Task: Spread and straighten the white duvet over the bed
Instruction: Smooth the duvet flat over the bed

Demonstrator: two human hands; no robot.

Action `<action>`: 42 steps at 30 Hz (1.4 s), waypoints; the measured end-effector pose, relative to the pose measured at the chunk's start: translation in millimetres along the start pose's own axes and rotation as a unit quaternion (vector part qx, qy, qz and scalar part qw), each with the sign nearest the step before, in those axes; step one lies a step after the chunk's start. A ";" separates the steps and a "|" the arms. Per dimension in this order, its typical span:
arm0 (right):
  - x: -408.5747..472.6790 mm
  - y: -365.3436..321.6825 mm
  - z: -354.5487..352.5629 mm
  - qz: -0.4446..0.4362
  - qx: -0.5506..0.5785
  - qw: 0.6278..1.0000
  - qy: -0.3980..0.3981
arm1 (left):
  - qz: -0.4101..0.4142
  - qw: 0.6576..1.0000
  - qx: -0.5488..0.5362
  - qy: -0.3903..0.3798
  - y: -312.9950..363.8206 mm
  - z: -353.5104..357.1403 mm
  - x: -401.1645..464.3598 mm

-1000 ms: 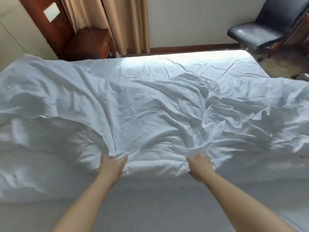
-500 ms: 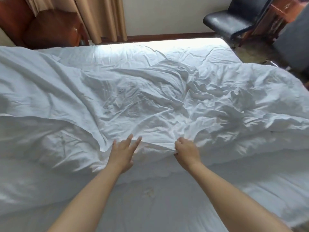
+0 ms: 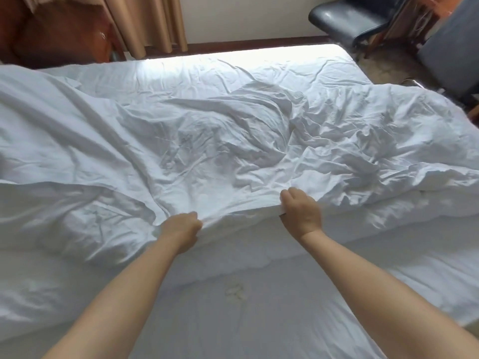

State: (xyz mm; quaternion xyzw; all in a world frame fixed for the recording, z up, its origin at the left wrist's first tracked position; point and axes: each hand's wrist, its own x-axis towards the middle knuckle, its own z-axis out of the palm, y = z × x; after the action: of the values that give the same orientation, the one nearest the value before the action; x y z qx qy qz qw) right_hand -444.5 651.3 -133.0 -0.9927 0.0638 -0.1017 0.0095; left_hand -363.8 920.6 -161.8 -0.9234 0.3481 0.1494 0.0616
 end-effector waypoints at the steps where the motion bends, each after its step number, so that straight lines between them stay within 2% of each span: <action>1: 0.1 -1.9 -0.4 0.026 0.023 0.998 0.058 | 0.002 0.996 0.000 0.095 -5.6 -3.9 1.1; 2: -4.2 -4.8 1.8 0.042 0.024 0.996 0.076 | -0.017 0.982 0.013 0.190 -9.3 -3.8 1.8; 3: -12.2 -7.7 10.2 0.047 0.013 0.998 0.029 | -0.041 0.968 0.032 0.244 -9.3 -4.0 0.2; 4: -21.3 -11.3 16.0 0.044 0.000 0.996 -0.084 | -0.054 0.969 0.041 0.237 -5.3 -0.3 -5.1; 5: -36.2 -13.9 23.8 0.035 -0.017 0.969 -0.245 | -0.051 0.980 0.040 0.186 2.5 7.4 -12.0; 6: -53.0 -15.0 30.9 0.021 -0.014 0.914 -0.405 | -0.047 0.993 0.033 0.100 12.9 14.1 -18.7; 7: -63.8 -13.6 33.7 0.027 0.000 0.870 -0.492 | -0.053 0.998 0.029 -0.032 21.5 20.4 -25.2; 8: -68.2 -10.6 35.8 0.034 0.009 0.869 -0.494 | -0.059 0.992 0.023 -0.108 23.9 30.1 -25.5; 9: -65.8 -7.1 35.3 0.040 0.000 0.892 -0.450 | -0.090 0.986 0.005 -0.140 22.9 28.1 -22.2; 10: -57.6 -3.5 32.9 0.055 -0.001 0.923 -0.381 | -0.105 0.987 -0.001 -0.122 18.9 20.3 -17.4; 11: -44.5 -1.2 28.0 0.079 0.012 0.951 -0.298 | -0.102 0.993 0.014 -0.053 13.6 7.3 -11.7; 13: -22.3 -1.2 18.7 0.128 0.066 0.981 -0.128 | -0.090 0.983 0.068 0.144 0.4 -11.4 1.0; 14: -17.9 -2.0 16.8 0.147 0.097 0.983 -0.056 | -0.086 0.973 0.096 0.191 -2.8 -17.1 0.3; 15: -18.0 -5.5 14.7 0.162 0.120 0.979 -0.029 | -0.078 0.972 0.115 0.188 -2.6 -16.0 -3.3; 16: -24.6 -9.9 14.9 0.156 0.121 0.977 -0.079 | -0.061 0.977 0.133 0.157 1.0 -7.2 -5.8; 17: -38.1 -15.1 18.4 0.136 0.107 0.963 -0.208 | -0.049 0.988 0.137 0.052 9.5 2.4 -12.3; 18: -56.7 -20.0 25.9 0.101 0.090 0.917 -0.376 | -0.037 0.986 0.148 -0.069 20.4 18.3 -22.0; 19: -77.1 -23.7 32.2 0.072 0.087 0.850 -0.514 | -0.030 0.972 0.157 -0.172 30.7 30.5 -32.2; 20: -93.4 -25.7 35.7 0.057 0.081 0.798 -0.594 | -0.017 0.961 0.172 -0.217 38.7 39.6 -36.7; 21: -104.3 -24.6 39.1 0.056 0.078 0.783 -0.614 | -0.012 0.956 0.178 -0.233 45.2 41.8 -36.1; 23: -109.0 -15.2 38.7 0.081 0.094 0.815 -0.565 | -0.016 0.968 0.155 -0.198 54.5 33.2 -23.6; 27: -91.4 31.9 29.0 0.128 0.098 0.881 -0.445 | 0.008 0.992 0.105 -0.065 82.7 12.7 8.4; 30: -77.7 73.4 24.5 0.131 0.074 0.903 -0.401 | 0.036 0.998 0.045 -0.002 117.3 11.6 29.9; 36: -63.6 178.3 30.3 0.112 0.024 0.937 -0.329 | 0.087 0.990 0.043 0.104 215.8 5.1 84.0; 42: -43.2 303.1 40.8 0.151 0.072 0.953 -0.254 | 0.063 0.994 0.006 0.086 327.6 -4.8 154.2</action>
State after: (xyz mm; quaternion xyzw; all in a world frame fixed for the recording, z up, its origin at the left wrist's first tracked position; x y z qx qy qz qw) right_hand -516.0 356.6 -191.3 -0.9613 0.2005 0.1521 0.1123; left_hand -469.3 577.6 -209.5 -0.9088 0.4102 0.0708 0.0270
